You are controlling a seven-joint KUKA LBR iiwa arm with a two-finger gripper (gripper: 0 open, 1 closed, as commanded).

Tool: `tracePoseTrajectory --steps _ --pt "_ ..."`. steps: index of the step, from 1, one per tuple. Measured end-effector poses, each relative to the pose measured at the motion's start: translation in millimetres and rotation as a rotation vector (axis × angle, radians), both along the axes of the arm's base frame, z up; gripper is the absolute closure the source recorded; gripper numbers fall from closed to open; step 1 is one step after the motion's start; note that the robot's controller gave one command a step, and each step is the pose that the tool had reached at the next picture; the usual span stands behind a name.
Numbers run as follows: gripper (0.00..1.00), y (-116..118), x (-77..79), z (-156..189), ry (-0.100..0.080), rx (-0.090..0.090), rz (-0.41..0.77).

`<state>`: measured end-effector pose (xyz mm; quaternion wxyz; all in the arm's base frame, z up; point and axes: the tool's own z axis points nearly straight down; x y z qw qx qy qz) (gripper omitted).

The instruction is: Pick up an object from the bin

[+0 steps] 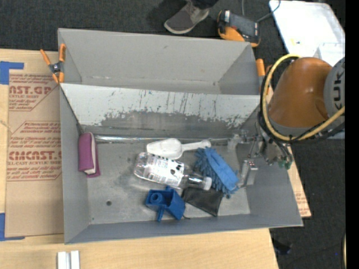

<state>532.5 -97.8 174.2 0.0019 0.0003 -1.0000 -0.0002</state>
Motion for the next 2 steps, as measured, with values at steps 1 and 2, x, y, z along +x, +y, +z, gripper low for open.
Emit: tracePoseTrajectory --steps 1,2 --pt "0.0 33 -30.3 -63 0.003 0.0 0.004" --pt "0.0 44 -29.2 -107 -0.002 -0.002 0.111"
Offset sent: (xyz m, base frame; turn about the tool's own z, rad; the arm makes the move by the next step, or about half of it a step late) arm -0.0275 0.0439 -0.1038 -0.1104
